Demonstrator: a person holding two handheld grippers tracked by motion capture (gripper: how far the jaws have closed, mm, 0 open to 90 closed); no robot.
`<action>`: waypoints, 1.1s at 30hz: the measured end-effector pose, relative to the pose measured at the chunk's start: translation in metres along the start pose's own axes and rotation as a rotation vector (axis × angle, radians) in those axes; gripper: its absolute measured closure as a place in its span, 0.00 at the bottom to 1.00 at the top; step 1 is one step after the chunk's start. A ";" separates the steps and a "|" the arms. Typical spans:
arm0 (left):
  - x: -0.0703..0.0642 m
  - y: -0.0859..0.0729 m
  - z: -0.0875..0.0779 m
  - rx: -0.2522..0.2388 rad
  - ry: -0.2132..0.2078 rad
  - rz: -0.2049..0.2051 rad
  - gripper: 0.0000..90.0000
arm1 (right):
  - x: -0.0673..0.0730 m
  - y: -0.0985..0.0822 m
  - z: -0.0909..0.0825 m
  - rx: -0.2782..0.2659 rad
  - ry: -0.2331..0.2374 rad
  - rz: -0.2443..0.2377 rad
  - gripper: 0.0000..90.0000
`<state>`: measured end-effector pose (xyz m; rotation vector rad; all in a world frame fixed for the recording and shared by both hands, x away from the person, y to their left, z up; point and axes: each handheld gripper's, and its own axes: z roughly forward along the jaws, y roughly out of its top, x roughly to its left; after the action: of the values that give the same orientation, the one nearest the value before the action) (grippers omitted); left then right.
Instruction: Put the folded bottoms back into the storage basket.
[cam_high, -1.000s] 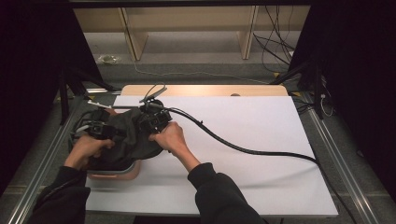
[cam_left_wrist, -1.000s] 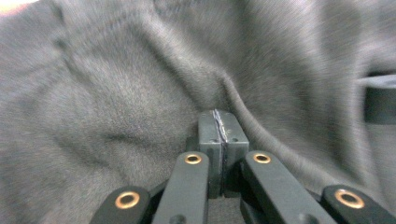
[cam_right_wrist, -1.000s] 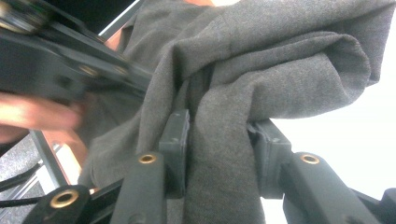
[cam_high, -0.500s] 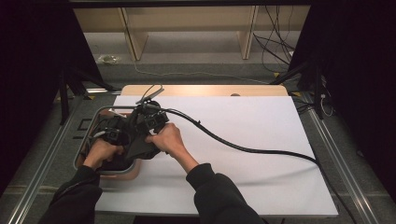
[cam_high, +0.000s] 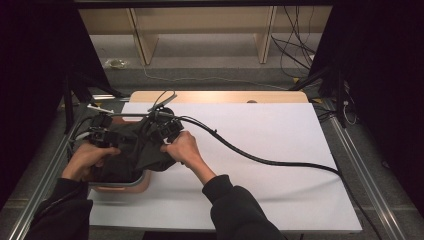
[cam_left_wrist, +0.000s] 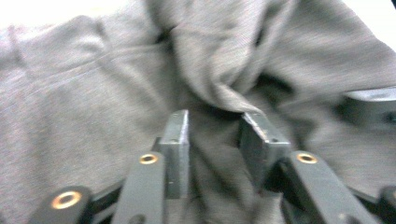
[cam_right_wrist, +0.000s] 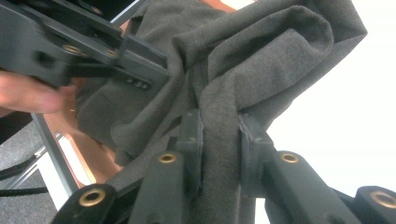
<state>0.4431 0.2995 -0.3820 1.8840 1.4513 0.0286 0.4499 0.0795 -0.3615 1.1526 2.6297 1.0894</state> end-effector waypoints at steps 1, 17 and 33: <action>-0.002 0.001 0.000 -0.005 -0.002 0.002 0.63 | 0.000 0.000 0.000 -0.001 -0.001 -0.001 0.84; -0.003 -0.014 0.059 0.119 0.080 0.053 0.95 | 0.005 -0.001 0.004 0.014 0.022 -0.003 0.80; 0.009 -0.015 0.062 0.130 0.066 0.008 0.92 | 0.000 -0.001 -0.004 0.007 0.015 -0.012 0.59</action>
<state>0.4608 0.2754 -0.4386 2.0106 1.5221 -0.0003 0.4479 0.0764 -0.3594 1.1328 2.6502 1.0918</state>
